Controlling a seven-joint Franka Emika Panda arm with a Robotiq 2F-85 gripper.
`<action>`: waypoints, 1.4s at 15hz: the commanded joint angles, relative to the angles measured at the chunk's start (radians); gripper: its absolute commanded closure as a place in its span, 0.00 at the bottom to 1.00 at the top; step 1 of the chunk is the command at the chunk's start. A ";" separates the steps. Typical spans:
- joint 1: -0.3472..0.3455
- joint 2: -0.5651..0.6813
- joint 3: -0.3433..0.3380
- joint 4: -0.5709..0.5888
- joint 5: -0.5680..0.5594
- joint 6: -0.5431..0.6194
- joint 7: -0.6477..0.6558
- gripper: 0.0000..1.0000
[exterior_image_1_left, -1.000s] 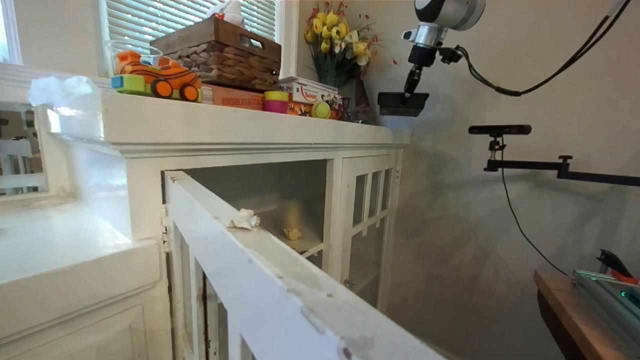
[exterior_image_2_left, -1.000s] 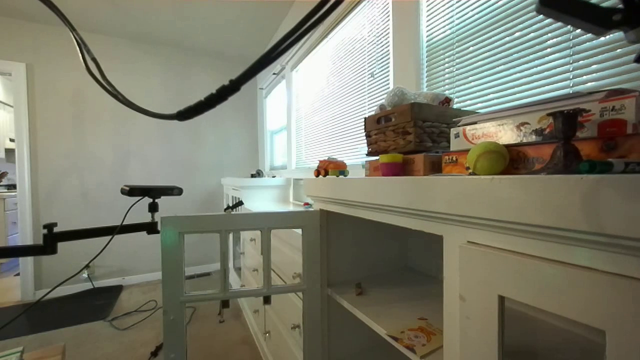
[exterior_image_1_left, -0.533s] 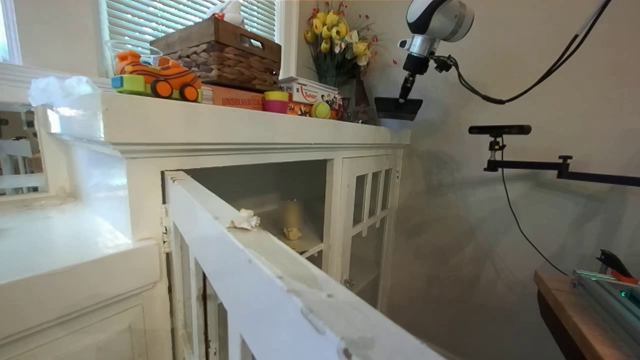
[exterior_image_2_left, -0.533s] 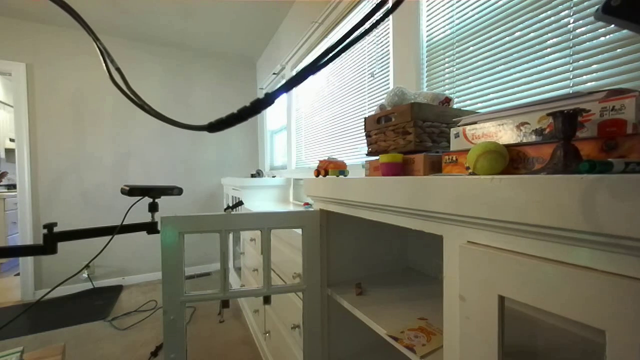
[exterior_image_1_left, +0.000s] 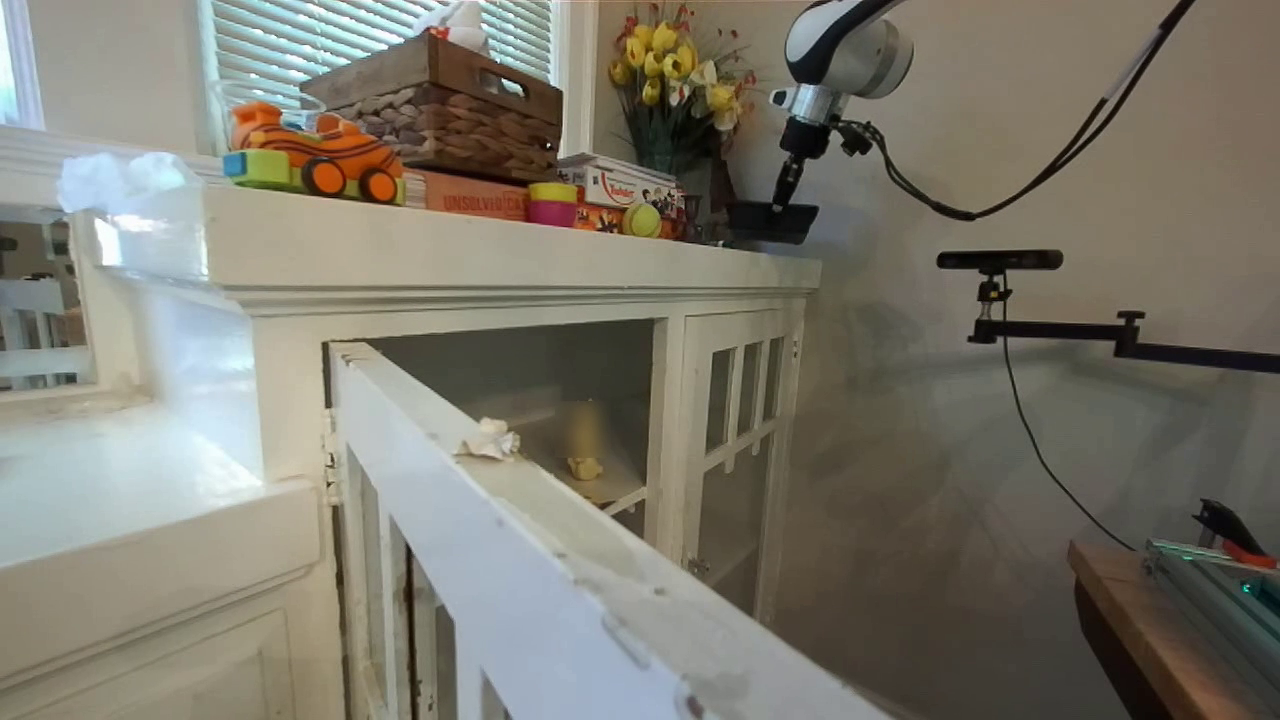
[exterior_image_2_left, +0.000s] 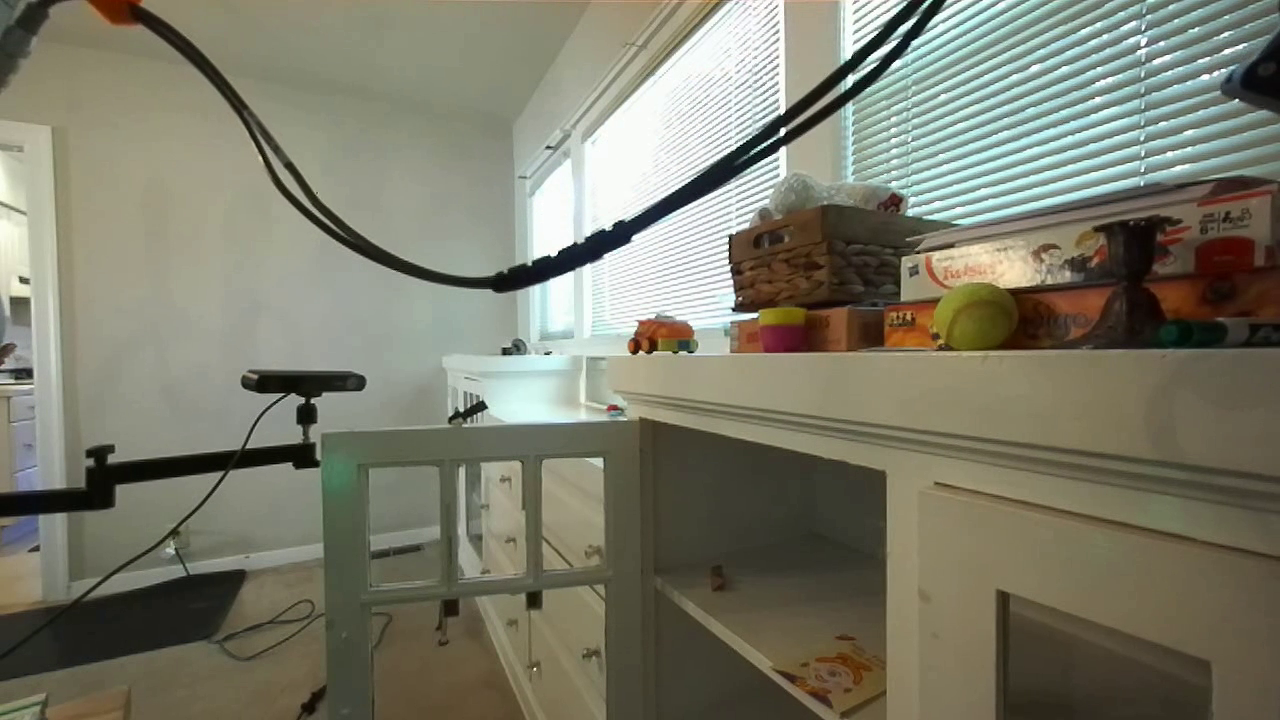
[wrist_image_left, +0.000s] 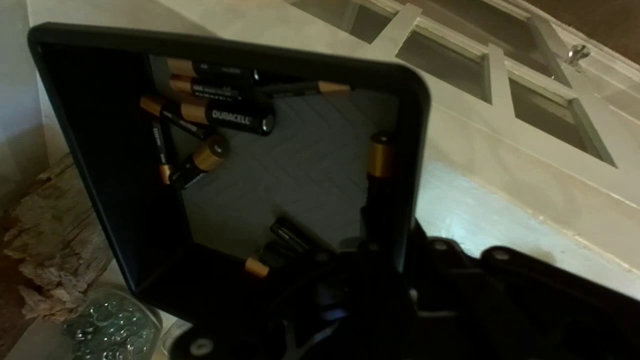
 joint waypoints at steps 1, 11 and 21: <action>-0.033 0.066 0.036 0.111 0.008 -0.027 0.009 0.97; -0.078 0.146 0.084 0.211 -0.006 -0.048 0.008 0.97; -0.071 0.164 0.081 0.224 0.001 -0.047 -0.001 0.97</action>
